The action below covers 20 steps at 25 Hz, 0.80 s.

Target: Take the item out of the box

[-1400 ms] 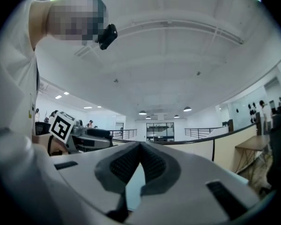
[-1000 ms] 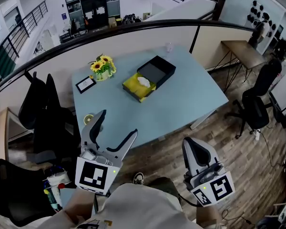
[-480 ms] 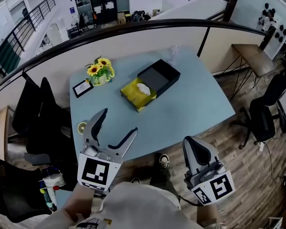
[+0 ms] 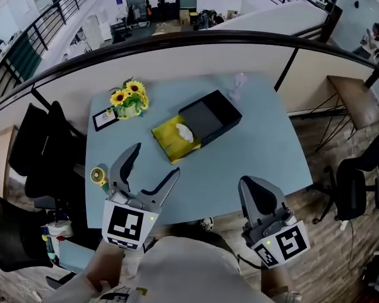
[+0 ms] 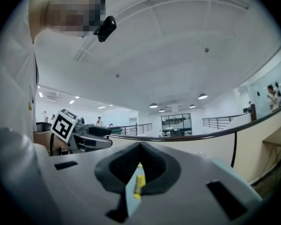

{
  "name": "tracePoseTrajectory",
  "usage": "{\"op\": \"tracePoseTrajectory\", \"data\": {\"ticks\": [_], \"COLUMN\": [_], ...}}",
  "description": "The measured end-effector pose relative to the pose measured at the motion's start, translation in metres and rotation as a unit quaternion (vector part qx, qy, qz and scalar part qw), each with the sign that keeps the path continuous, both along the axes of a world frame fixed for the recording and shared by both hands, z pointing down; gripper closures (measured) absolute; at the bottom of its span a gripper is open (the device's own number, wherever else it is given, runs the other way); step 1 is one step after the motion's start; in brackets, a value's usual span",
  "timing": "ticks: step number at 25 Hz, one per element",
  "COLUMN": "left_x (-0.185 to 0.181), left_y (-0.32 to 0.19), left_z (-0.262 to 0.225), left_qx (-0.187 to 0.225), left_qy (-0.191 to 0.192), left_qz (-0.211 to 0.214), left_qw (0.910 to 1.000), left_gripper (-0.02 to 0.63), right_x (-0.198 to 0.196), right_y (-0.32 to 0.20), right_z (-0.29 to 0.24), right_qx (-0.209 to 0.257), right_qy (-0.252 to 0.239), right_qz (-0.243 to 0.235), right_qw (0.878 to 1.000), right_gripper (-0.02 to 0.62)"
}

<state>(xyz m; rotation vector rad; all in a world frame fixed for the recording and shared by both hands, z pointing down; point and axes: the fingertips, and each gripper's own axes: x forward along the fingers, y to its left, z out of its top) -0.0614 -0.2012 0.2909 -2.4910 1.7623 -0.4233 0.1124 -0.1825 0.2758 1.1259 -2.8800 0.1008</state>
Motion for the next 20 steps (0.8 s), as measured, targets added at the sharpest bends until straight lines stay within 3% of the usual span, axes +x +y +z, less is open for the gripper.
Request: {"op": "tracePoseTrajectory", "data": {"ticks": [11, 16, 20], "left_x": [0.021, 0.013, 0.009], "left_y": [-0.042, -0.043, -0.051], "left_z": [0.013, 0.030, 0.039], "left_qx": [-0.023, -0.047, -0.062], "left_qy": [-0.010, -0.012, -0.017], "left_qz": [-0.091, -0.108, -0.096], "left_qw": [0.9955, 0.9930, 0.9933], "left_gripper": [0.224, 0.224, 0.224], "right_x": [0.022, 0.013, 0.002], "right_y": [-0.098, -0.121, -0.131], "right_z": [0.022, 0.031, 0.036], "right_qx": [-0.019, -0.030, -0.039], "right_qy": [0.007, 0.002, 0.000], "right_qz": [-0.085, -0.101, -0.104], "right_qw": [0.996, 0.994, 0.994], "right_gripper": [0.592, 0.592, 0.592]}}
